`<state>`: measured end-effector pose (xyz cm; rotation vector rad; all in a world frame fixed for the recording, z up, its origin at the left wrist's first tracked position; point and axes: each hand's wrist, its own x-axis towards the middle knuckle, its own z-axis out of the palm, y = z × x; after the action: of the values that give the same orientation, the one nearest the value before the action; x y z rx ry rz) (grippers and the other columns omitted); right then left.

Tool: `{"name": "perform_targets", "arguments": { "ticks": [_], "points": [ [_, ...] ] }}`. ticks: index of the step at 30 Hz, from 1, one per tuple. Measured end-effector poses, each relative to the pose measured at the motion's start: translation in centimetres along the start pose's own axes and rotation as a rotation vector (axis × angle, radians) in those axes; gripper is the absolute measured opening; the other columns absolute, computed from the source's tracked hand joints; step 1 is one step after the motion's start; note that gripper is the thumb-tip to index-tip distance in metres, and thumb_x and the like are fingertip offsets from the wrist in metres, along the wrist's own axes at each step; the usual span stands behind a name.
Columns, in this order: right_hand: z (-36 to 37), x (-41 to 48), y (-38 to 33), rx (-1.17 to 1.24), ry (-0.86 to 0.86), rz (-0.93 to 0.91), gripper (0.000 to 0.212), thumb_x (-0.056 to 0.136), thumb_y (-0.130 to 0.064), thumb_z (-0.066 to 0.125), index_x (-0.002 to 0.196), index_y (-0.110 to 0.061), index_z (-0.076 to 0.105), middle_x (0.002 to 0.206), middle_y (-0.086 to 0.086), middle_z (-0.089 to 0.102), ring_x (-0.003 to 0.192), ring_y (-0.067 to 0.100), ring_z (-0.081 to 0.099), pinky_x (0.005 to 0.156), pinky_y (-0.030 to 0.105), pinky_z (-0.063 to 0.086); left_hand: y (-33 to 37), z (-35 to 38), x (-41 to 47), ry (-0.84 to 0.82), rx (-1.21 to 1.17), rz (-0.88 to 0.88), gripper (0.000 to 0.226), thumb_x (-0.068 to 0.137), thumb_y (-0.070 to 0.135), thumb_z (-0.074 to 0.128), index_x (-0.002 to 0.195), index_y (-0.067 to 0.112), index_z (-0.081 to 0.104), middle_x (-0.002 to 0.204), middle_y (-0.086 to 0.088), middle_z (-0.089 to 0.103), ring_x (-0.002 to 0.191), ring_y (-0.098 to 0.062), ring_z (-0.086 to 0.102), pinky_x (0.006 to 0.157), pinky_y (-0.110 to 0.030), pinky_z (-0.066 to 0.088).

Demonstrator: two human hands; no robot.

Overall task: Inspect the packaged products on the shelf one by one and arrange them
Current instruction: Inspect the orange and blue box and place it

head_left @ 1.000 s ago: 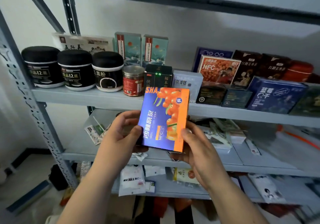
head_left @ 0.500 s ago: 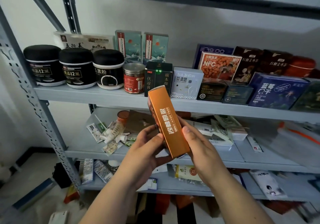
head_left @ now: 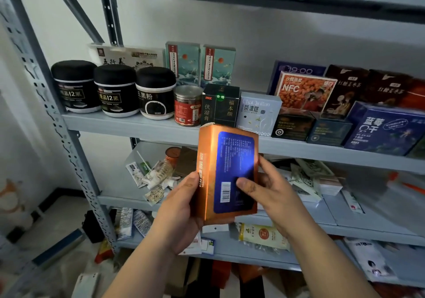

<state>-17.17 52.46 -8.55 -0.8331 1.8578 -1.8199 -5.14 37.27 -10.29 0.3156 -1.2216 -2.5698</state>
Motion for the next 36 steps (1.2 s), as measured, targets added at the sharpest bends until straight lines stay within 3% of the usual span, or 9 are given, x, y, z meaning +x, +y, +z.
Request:
{"name": "perform_targets", "arguments": {
  "ticks": [3,7,13,19,25,29,31,34,36],
  "points": [
    [-0.6,0.6,0.1,0.017,0.054,-0.016,0.08,0.074,-0.043,0.087,0.145,-0.043,0.05,0.122,-0.004,0.074,0.112,0.015,0.071,0.093,0.042,0.059,0.4,-1.3,-0.2,-0.014,0.122,0.051,0.053,0.093,0.051,0.055,0.134,0.019,0.06,0.123,-0.018,0.071,0.105,-0.044,0.071,0.069,-0.053,0.063],
    [-0.7,0.9,-0.9,-0.013,-0.011,-0.122,0.068,0.079,-0.038,0.073,0.136,-0.061,0.042,0.119,-0.005,0.074,0.114,0.013,0.07,0.087,0.03,0.058,0.6,-2.3,-0.6,-0.11,0.185,0.038,0.08,0.073,0.064,0.08,0.139,0.023,0.058,0.135,-0.02,0.063,0.118,-0.048,0.063,0.073,-0.052,0.061],
    [-0.6,1.6,-3.2,-0.25,-0.078,-0.27,0.05,0.087,-0.048,0.07,0.134,-0.054,0.054,0.126,-0.012,0.067,0.115,0.009,0.067,0.095,0.035,0.058,-0.1,-1.8,-0.5,-0.125,0.15,0.017,0.077,0.067,0.066,0.082,0.13,0.025,0.066,0.132,-0.021,0.065,0.113,-0.045,0.066,0.07,-0.054,0.061],
    [-0.7,2.5,-4.1,-0.364,-0.082,-0.338,0.033,0.087,-0.042,0.073,0.119,-0.048,0.07,0.129,-0.017,0.059,0.121,0.001,0.058,0.093,0.013,0.05,-0.4,-1.9,-0.1,-0.126,0.159,0.053,0.075,0.077,0.065,0.075,0.137,0.023,0.061,0.136,-0.022,0.062,0.12,-0.046,0.063,0.088,-0.071,0.05],
    [-0.8,2.5,-3.9,-0.37,-0.05,-0.317,0.03,0.09,-0.024,0.077,0.11,-0.045,0.073,0.122,-0.019,0.059,0.116,-0.004,0.057,0.085,0.013,0.052,-1.4,-1.7,-0.2,-0.087,0.133,-0.002,0.052,0.086,0.052,0.06,0.13,0.024,0.064,0.128,-0.022,0.067,0.103,-0.045,0.069,0.058,-0.047,0.06],
    [-0.7,2.2,-3.5,-0.366,-0.009,-0.281,0.03,0.085,-0.043,0.073,0.114,-0.05,0.067,0.127,-0.02,0.056,0.113,0.0,0.061,0.083,0.022,0.058,-1.6,-1.1,-0.2,-0.015,0.121,-0.01,0.047,0.086,0.047,0.057,0.122,0.017,0.065,0.111,-0.022,0.073,0.084,-0.04,0.073,0.048,-0.042,0.058],
    [-0.7,2.0,-3.0,-0.284,0.017,-0.223,0.048,0.079,-0.052,0.074,0.124,-0.053,0.057,0.134,-0.018,0.055,0.113,0.005,0.065,0.082,0.028,0.06,-1.6,-0.6,-0.1,0.052,0.085,0.002,0.05,0.085,0.049,0.06,0.117,0.011,0.064,0.098,-0.02,0.075,0.07,-0.036,0.072,0.041,-0.038,0.054],
    [-0.9,1.9,-2.0,-0.048,-0.053,-0.091,0.072,0.077,-0.052,0.085,0.138,-0.039,0.05,0.133,-0.008,0.065,0.114,0.012,0.069,0.089,0.036,0.06,-1.3,-0.4,0.0,0.109,-0.015,0.07,0.06,0.081,0.054,0.049,0.12,0.01,0.061,0.09,-0.016,0.075,0.06,-0.032,0.07,0.038,-0.034,0.05],
    [-1.2,1.9,-1.4,-0.057,-0.088,-0.054,0.068,0.072,-0.055,0.08,0.132,-0.032,0.06,0.124,-0.003,0.072,0.112,0.018,0.071,0.086,0.041,0.06,-1.0,-0.7,0.0,0.115,-0.029,0.095,0.054,0.083,0.053,0.048,0.116,0.013,0.064,0.094,-0.016,0.075,0.066,-0.032,0.072,0.039,-0.035,0.053]
  ]
}}
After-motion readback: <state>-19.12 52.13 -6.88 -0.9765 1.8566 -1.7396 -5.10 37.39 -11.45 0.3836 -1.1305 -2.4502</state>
